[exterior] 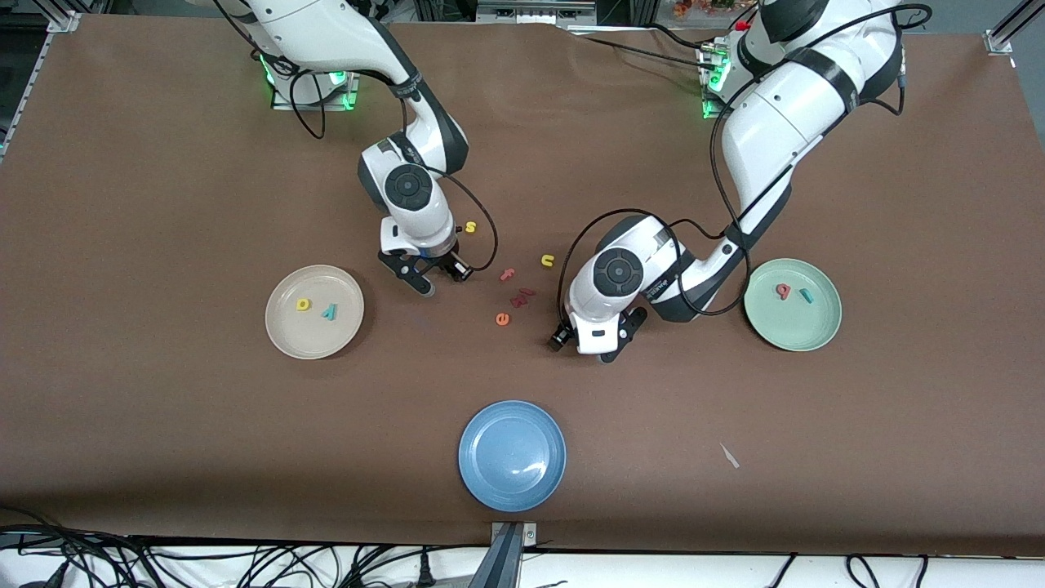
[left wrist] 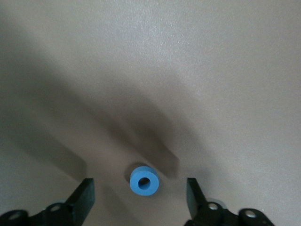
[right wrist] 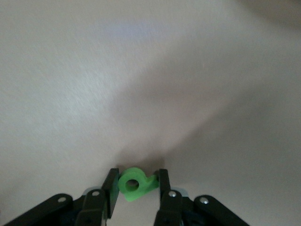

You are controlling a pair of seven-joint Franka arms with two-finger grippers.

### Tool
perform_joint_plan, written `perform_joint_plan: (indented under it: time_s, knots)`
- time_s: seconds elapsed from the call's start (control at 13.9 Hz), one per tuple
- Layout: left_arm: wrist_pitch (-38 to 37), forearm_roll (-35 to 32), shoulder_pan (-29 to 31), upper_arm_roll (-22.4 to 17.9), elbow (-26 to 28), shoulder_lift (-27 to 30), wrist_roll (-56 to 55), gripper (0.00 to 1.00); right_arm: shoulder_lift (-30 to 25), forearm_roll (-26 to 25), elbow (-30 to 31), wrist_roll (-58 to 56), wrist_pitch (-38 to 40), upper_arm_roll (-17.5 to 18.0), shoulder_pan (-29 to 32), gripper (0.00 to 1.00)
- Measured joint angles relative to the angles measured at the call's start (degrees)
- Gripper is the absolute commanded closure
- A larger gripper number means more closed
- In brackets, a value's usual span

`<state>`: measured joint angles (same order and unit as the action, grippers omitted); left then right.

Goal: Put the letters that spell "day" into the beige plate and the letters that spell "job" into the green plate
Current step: 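Grasp the green a with the right gripper while the left gripper grasps the o, then place the green a on the beige plate while the left gripper carries the o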

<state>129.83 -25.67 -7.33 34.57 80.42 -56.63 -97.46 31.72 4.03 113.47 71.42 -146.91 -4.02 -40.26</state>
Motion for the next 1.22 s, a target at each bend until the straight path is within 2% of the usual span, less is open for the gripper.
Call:
perform_joint_plan:
  time_s: [0.22,0.36,0.43,0.65,0.72,0.79,0.86,0.93,1.22]
  knots:
    - [0.02,0.01,-0.06,-0.09,-0.03,-0.17,0.00,0.33,-2.98,-0.13,-0.64,-10.21,5.12,-4.40,-0.08,0.81]
    - [0.02,0.01,-0.10,-0.29,-0.03,-0.25,0.00,0.41,-5.53,-0.16,-0.87,-21.00,8.66,-8.57,-0.06,0.81]
    - [0.02,0.01,-0.12,-0.37,-0.03,-0.31,0.00,0.49,-6.44,-0.17,-0.88,-26.71,9.99,-10.89,-0.02,0.80]
    - [-0.01,0.02,-0.34,-0.48,-0.04,-0.42,0.00,0.66,-6.84,-0.17,0.00,-41.41,12.38,-17.71,0.30,0.79]
    - [-0.02,0.03,-0.37,-0.47,-0.08,-0.40,0.00,0.76,-6.70,-0.17,1.28,-44.86,12.56,-19.38,0.50,0.68]
    - [-0.03,0.03,-0.39,-0.47,-0.10,-0.40,0.00,0.85,-6.53,-0.17,3.11,-47.43,12.28,-20.41,0.69,0.21]
    - [-0.02,0.05,-0.39,-0.46,-0.14,-0.39,0.00,0.94,-6.25,-0.17,4.99,-49.13,11.20,-20.81,0.88,0.00]
    - [-0.03,0.08,-0.40,-0.43,-0.32,-0.30,0.00,1.00,-5.83,-0.17,6.25,-50.01,9.82,-20.85,0.91,0.00]
    - [-2.77,0.09,0.15,-0.41,-1.29,0.12,0.16,1.00,-7.37,-0.17,5.02,-50.25,8.81,-20.75,0.31,0.00]
